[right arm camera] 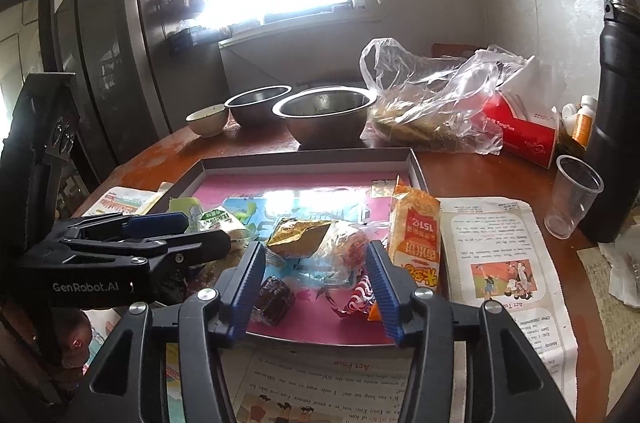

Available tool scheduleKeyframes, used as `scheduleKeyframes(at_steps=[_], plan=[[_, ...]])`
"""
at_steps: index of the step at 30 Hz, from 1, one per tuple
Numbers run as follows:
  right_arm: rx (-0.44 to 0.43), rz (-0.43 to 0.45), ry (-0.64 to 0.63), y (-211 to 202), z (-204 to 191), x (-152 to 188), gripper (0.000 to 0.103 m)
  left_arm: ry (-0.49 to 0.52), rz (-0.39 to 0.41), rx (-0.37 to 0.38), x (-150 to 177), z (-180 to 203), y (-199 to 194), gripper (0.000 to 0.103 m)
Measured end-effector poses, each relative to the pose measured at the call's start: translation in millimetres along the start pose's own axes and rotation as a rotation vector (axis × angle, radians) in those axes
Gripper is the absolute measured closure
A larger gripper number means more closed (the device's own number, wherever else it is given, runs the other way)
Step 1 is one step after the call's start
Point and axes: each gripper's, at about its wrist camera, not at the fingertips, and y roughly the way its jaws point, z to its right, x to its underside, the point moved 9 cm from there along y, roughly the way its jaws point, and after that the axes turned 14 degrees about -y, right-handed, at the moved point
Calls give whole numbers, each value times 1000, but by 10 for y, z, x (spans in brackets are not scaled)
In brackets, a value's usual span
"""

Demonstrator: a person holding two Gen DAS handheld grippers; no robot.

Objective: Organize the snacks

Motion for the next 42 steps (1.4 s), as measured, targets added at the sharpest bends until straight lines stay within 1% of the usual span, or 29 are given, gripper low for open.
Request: scheduleKeyframes(at_steps=[4,6,13,15,22,29,33,42], plan=[[7,9,4,-44,7,-16,48,5,7,-2,3,24,-48,28],[12,11,5,-74,13,-20,44,7,11,-3,3,36,-78,28],[35,32,22,-200,65,-39,40,0,39,-12,26,54,-235,28],[42,42,25,-257,71,-45,35,-5,48,-9,38,57,-300,28],[65,69,22,-429,61,-62,28,-14,84,-7,66,73,-550,26],[90,96,15,-625,43,-59,22,-15,90,-17,130,72,-692,26],[100,116,9,-732,21,-61,14,-15,91,-28,213,77,-766,26],[110,128,-5,-913,-118,28,12,-1,75,-59,479,99,-887,26]])
